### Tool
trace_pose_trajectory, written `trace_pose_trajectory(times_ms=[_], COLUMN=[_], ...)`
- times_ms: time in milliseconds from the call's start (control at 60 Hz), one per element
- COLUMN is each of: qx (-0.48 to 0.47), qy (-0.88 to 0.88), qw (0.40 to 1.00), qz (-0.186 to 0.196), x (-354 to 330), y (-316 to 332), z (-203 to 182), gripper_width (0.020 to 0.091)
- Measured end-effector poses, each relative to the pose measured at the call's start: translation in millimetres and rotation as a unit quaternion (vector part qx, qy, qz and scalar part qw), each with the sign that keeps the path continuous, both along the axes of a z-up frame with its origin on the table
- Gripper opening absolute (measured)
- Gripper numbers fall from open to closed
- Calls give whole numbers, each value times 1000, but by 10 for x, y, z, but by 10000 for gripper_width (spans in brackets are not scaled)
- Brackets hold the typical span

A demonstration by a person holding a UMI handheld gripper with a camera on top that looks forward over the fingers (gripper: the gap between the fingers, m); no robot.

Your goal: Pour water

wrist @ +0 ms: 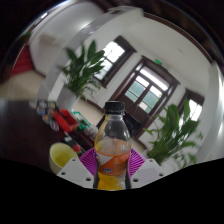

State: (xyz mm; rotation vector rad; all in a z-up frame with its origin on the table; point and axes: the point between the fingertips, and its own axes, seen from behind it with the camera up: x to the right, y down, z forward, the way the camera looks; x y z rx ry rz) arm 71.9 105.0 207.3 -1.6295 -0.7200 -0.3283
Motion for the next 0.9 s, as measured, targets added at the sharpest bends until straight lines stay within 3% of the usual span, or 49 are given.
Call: trace_pose_trajectory(times_ms=[250,483,517,533,700,750,900], qx=[-38,-51,-47,-32,-15,-15,-21], qy=[249,296,295,301,300,301,298], qw=[968,954,954,953,954,953,954], qz=[-4,-10,-12,-7,-9,-13,-18], x=[198,333,332,330,379,387,376], y=[161,295,305,292,243,222,214], z=[-253,-677,-740,-699,-688,-690,-694], gripper_width=[361,361,411,362,363,373,509])
